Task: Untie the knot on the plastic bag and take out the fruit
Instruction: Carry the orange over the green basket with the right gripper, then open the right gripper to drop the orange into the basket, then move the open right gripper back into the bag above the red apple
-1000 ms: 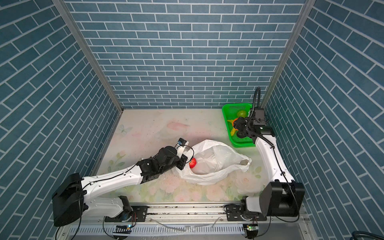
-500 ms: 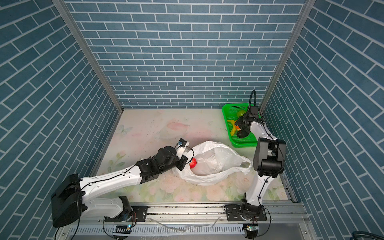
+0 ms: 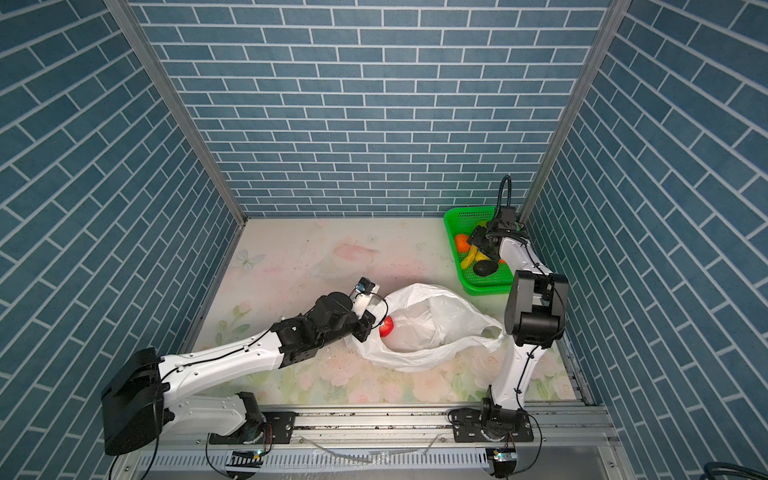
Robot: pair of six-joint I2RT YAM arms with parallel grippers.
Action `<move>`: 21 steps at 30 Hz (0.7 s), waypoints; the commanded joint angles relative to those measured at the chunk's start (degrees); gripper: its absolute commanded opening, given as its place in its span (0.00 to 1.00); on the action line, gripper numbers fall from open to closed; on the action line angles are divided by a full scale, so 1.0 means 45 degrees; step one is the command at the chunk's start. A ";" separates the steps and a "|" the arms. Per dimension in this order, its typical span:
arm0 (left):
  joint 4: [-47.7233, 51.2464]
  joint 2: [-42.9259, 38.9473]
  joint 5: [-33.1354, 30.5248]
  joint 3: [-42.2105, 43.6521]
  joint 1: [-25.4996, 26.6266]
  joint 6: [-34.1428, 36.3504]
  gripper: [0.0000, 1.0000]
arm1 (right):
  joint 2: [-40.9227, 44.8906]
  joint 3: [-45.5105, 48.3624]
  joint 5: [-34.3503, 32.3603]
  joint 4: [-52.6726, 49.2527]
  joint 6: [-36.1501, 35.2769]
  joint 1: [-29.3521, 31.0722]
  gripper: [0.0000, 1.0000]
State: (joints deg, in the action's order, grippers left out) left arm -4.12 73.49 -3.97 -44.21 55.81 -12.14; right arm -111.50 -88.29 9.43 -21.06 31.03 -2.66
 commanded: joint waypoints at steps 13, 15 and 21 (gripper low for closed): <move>-0.0061 -0.0590 0.0444 0.0405 0.0002 0.0027 0.00 | 0.6039 0.2942 0.0930 -0.2216 -0.0869 0.0761 0.78; -0.0061 -0.0569 0.0491 0.0393 -0.0009 0.0041 0.00 | 0.6961 0.3516 0.1016 -0.2676 -0.0855 0.1134 0.78; -0.0120 -0.0429 0.0703 0.0185 -0.0106 0.0081 0.00 | 0.9864 0.4776 0.0718 -0.4293 -0.0563 0.2856 0.78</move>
State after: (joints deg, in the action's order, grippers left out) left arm -4.16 71.61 -1.78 -43.05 55.70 -12.14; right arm -71.18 -69.41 12.93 -34.50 29.26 7.68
